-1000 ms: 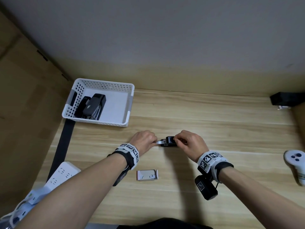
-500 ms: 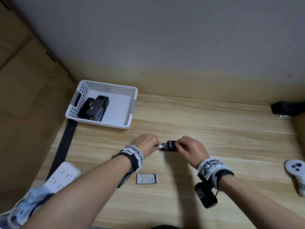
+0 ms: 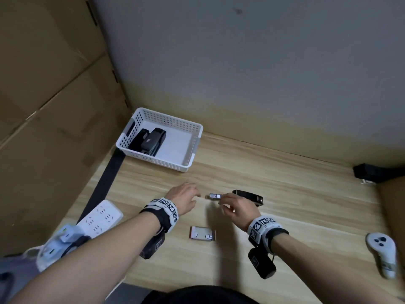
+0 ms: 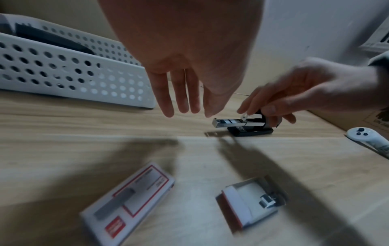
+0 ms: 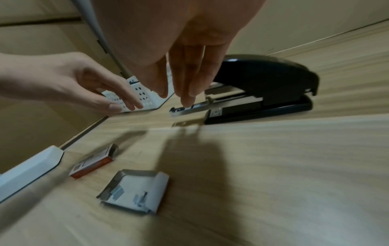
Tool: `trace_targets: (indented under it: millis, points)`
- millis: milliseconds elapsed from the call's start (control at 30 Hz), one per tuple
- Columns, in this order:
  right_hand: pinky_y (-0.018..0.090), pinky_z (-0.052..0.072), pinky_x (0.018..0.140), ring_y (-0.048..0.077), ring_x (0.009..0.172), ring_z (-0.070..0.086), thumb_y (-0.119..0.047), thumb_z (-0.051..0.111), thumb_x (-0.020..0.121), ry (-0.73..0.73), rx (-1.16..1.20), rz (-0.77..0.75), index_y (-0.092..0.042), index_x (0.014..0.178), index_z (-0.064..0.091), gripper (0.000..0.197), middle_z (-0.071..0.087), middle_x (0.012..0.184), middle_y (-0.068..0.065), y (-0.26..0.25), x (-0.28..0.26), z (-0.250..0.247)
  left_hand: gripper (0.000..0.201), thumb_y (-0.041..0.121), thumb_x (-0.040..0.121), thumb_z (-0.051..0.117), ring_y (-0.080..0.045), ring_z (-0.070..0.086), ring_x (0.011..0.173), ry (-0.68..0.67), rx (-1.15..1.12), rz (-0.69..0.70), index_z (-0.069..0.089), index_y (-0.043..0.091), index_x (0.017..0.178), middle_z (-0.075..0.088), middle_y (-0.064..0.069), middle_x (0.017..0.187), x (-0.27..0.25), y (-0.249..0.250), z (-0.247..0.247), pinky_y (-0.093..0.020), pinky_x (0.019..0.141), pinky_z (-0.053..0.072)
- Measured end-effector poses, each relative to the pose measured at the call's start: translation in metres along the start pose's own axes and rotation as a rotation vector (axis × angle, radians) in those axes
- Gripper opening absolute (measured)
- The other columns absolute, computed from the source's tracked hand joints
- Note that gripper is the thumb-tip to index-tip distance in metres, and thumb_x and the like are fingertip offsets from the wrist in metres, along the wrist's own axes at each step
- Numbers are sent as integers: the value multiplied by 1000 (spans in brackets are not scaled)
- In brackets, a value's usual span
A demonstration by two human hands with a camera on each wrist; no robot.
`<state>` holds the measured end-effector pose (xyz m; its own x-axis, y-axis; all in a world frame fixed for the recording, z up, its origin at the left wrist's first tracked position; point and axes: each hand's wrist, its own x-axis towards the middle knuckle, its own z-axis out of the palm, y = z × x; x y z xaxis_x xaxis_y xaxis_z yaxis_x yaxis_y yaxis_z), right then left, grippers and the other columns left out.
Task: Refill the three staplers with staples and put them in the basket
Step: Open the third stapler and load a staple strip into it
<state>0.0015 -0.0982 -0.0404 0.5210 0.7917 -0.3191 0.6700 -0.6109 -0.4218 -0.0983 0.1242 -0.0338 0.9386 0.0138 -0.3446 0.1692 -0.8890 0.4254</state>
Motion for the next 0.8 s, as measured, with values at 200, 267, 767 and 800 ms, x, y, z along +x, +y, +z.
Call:
trace_targets:
  millis: [200, 267, 767, 800]
  points:
    - [32, 52, 76, 21, 109, 61, -32, 46, 91, -103, -81, 124, -37, 115, 61, 29, 40, 147, -12, -15, 19, 20, 32, 22, 96, 51, -16, 49, 124, -34, -42, -53, 62, 21, 126, 55, 6, 132, -21, -17, 9, -36, 98, 45]
    - [34, 53, 76, 22, 108, 62, -31, 47, 91, -83, -81, 130, -37, 113, 63, 28, 42, 146, -12, -16, 19, 21, 32, 22, 97, 50, -16, 49, 124, -37, -49, -57, 62, 21, 127, 55, 6, 131, -25, -20, 12, -37, 98, 45]
    - [32, 49, 72, 18, 85, 63, -26, 54, 88, -23, 29, 7, -25, 104, 67, 21, 59, 121, -7, -16, -3, 26, 33, 25, 92, 54, -18, 57, 113, -158, -82, -58, 63, 26, 123, 59, 7, 124, -38, -5, 43, -35, 92, 47]
    - [33, 49, 69, 16, 79, 62, -28, 55, 88, -29, 34, -22, -26, 101, 67, 18, 60, 112, -8, -17, -7, 31, 33, 27, 90, 57, -19, 58, 112, -170, -73, -50, 64, 26, 122, 60, 6, 122, -40, -3, 49, -34, 90, 47]
